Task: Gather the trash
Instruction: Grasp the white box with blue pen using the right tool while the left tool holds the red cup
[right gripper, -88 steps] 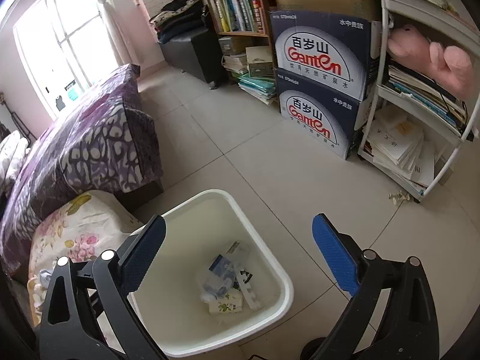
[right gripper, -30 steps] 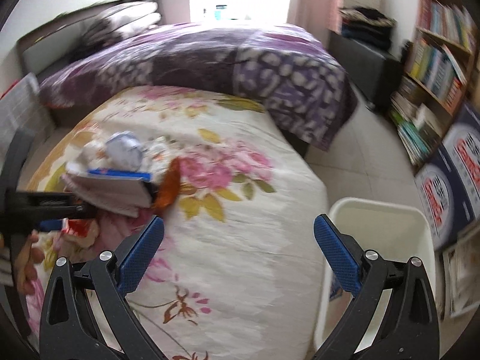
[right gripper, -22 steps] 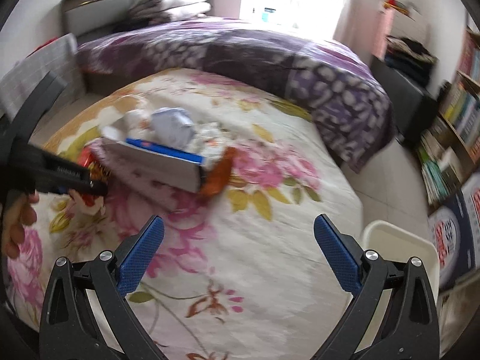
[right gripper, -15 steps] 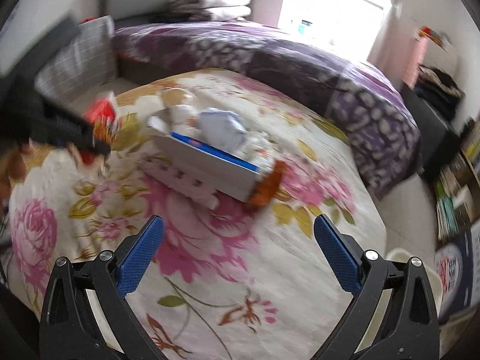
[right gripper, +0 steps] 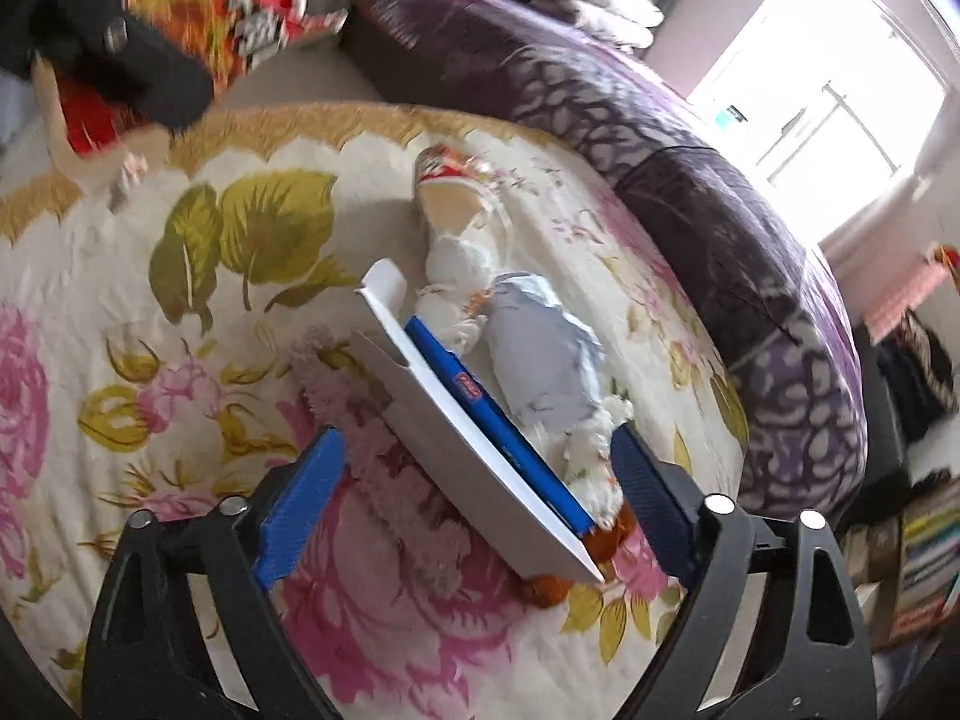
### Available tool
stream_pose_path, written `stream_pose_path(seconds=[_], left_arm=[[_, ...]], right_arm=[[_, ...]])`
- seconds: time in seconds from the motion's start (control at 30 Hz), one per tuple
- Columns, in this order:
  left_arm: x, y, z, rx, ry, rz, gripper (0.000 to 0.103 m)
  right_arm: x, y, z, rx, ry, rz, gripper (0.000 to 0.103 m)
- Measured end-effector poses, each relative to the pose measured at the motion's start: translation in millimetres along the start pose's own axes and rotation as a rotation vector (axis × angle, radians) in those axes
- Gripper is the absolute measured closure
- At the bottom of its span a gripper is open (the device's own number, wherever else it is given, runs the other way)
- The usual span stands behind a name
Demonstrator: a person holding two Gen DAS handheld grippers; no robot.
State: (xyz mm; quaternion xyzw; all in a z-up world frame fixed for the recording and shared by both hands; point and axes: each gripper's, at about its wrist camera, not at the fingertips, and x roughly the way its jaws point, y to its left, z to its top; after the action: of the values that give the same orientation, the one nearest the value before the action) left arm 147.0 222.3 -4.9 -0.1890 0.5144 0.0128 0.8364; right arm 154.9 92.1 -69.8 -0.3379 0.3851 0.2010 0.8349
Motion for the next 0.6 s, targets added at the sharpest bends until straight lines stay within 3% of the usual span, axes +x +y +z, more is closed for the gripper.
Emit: stream_pose_path(seconds=[0.07, 0.1, 0.33, 0.6], left_arm=[[1, 5, 1, -0.018, 0.007, -0.001, 0.066], [2, 7, 1, -0.027, 0.009, -0.004, 0.066], [-5, 9, 3, -0.053, -0.025, -0.018, 0.066], [-16, -7, 1, -0.016, -0.079, -0.036, 0.066]], right_arm=[[10, 3, 0, -0.013, 0.047, 0.028, 0.059], [13, 3, 0, -0.006, 0.063, 0.038, 0.081], [-13, -16, -14, 0.225, -0.012, 0.105, 0.094], [-55, -56, -33, 0.49, -0.131, 0.117, 0.096]])
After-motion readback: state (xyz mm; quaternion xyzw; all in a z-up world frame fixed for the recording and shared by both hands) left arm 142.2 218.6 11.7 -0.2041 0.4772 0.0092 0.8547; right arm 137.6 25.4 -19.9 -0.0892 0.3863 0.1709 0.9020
